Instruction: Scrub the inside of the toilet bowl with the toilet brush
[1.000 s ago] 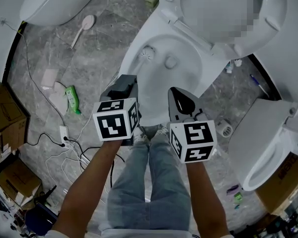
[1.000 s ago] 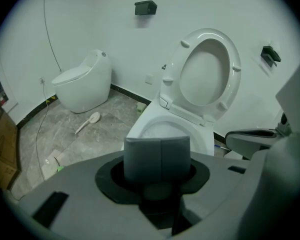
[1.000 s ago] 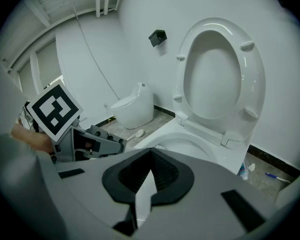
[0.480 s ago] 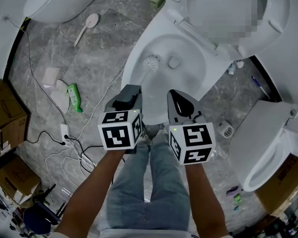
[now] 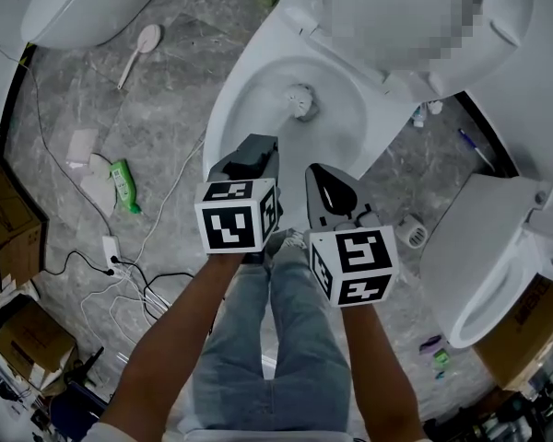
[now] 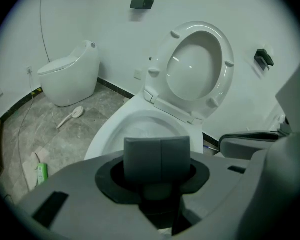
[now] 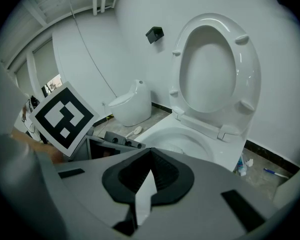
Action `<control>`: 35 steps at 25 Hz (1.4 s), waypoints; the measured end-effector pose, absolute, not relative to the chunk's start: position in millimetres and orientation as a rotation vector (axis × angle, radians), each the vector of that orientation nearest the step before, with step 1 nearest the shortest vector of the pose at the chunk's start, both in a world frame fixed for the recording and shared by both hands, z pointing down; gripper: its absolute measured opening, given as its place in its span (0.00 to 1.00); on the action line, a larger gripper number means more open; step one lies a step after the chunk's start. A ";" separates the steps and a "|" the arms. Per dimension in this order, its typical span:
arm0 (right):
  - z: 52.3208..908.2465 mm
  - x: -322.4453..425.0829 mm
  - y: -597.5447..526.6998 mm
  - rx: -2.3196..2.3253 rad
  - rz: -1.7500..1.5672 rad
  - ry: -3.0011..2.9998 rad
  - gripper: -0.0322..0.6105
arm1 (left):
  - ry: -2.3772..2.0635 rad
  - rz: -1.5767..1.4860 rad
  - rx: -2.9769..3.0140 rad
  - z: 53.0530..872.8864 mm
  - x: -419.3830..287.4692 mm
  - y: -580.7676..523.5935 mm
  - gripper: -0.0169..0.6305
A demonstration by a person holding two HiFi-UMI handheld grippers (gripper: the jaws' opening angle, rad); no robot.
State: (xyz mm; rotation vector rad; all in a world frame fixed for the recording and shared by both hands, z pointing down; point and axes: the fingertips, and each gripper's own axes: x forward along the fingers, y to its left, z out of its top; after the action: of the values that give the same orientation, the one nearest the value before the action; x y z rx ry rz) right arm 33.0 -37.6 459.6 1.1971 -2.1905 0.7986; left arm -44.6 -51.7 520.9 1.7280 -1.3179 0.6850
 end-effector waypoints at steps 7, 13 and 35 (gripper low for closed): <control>467.6 38.6 -42.8 1.200 0.813 -2.179 0.05 | -1.320 0.709 1.707 536.3 -44.9 -61.4 0.27; 467.1 33.4 -42.0 1.192 0.816 -2.186 0.05 | -1.338 0.741 1.689 534.6 -56.3 -55.8 0.27; 447.7 3.9 -7.8 1.216 0.836 -2.173 0.05 | -1.308 0.818 1.636 514.3 -99.5 18.0 0.27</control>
State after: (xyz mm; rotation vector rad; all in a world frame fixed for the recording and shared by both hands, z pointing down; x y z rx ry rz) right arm 3.9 -7.8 447.7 1.2162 -2.1726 0.8363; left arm -99.5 18.0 514.3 1.6356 -1.3081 0.8181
